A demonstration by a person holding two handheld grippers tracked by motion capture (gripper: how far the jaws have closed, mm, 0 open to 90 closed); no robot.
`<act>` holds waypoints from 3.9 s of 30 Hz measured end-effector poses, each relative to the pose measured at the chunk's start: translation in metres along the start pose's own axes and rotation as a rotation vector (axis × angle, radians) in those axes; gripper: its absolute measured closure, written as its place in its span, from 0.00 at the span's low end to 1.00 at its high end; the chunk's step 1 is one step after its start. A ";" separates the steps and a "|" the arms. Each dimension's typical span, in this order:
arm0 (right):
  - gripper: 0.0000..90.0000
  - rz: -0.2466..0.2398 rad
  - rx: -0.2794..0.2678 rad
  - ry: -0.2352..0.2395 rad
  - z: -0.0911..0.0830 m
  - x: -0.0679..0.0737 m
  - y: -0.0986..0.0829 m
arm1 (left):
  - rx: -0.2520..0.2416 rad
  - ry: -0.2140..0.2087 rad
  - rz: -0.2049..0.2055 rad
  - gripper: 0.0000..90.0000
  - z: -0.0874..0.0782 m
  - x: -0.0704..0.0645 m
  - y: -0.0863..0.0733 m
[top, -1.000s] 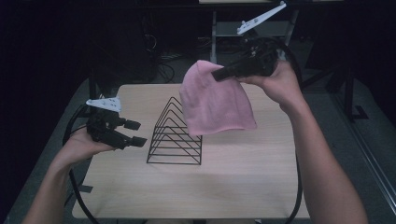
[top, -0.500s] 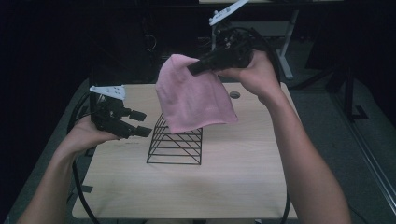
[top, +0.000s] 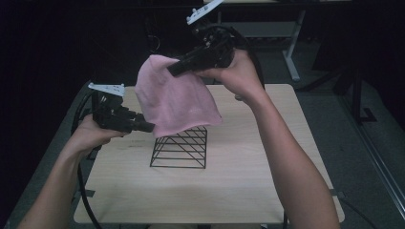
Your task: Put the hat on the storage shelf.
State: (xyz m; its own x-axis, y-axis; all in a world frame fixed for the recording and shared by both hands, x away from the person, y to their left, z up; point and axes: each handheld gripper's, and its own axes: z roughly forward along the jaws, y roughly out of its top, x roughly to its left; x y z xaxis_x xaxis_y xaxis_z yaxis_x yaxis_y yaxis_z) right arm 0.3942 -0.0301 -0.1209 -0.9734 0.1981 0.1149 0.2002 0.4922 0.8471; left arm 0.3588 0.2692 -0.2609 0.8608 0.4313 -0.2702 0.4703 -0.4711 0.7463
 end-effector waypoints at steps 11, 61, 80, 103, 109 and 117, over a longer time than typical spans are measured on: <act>0.90 -0.007 -0.015 0.002 0.012 -0.002 -0.002 | 0.009 0.039 -0.001 0.92 -0.005 0.003 -0.005; 0.88 0.098 -0.048 0.069 0.042 -0.032 -0.086 | 0.102 0.205 0.017 0.92 0.021 0.012 -0.042; 0.84 0.124 0.016 0.124 0.064 -0.033 -0.112 | 0.168 0.230 0.020 0.92 0.038 0.013 -0.065; 0.80 0.150 0.113 0.169 0.093 -0.032 -0.137 | 0.257 0.262 0.018 0.92 0.062 0.018 -0.086; 0.78 0.162 0.134 0.179 0.099 -0.031 -0.146 | 0.285 0.261 0.023 0.92 0.069 0.022 -0.092; 0.74 0.147 0.178 0.173 0.104 -0.025 -0.152 | 0.322 0.264 0.011 0.92 0.077 0.025 -0.101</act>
State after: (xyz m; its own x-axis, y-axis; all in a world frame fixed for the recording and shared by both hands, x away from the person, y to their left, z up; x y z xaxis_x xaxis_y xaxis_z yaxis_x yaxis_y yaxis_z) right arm 0.3996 -0.0219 -0.3069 -0.9340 0.1383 0.3295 0.3421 0.6128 0.7124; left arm 0.3482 0.2686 -0.3898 0.8064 0.5876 -0.0672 0.5343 -0.6750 0.5089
